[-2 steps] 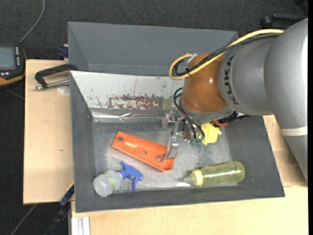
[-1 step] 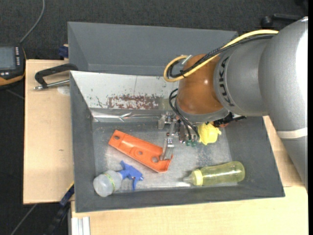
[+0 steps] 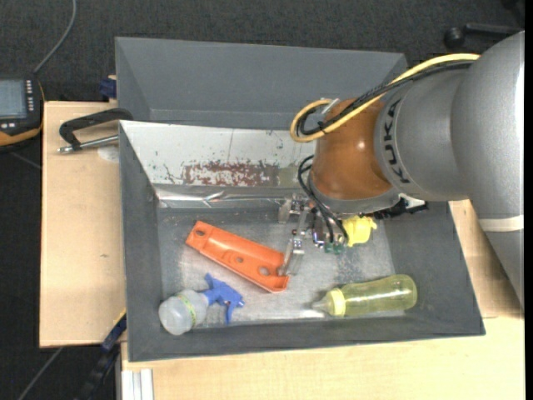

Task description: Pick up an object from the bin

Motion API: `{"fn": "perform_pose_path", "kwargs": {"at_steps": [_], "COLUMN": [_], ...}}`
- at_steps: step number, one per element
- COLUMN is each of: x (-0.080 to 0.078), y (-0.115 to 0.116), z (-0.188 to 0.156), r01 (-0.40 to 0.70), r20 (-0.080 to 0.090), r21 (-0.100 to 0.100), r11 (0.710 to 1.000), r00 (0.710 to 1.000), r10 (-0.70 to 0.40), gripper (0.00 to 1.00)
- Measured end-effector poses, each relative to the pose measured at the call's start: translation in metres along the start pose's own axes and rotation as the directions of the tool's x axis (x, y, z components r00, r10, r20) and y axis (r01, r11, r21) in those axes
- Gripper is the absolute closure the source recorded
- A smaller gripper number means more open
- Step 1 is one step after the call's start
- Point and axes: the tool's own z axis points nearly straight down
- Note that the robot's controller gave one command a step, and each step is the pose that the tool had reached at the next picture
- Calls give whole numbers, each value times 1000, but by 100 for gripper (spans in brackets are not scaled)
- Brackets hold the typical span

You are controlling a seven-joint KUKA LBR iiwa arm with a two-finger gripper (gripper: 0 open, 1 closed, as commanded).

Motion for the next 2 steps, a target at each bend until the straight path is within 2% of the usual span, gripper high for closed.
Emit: {"fn": "perform_pose_path", "kwargs": {"at_steps": [1, 2], "x": [-1, 13], "y": [-6, 35], "z": [0, 1], "r01": [-26, -75], "r20": [1, 1], "r21": [-1, 0], "r11": [1000, 997], "r00": [1000, 997], "r10": [26, 75], "gripper": [0, 0]}}
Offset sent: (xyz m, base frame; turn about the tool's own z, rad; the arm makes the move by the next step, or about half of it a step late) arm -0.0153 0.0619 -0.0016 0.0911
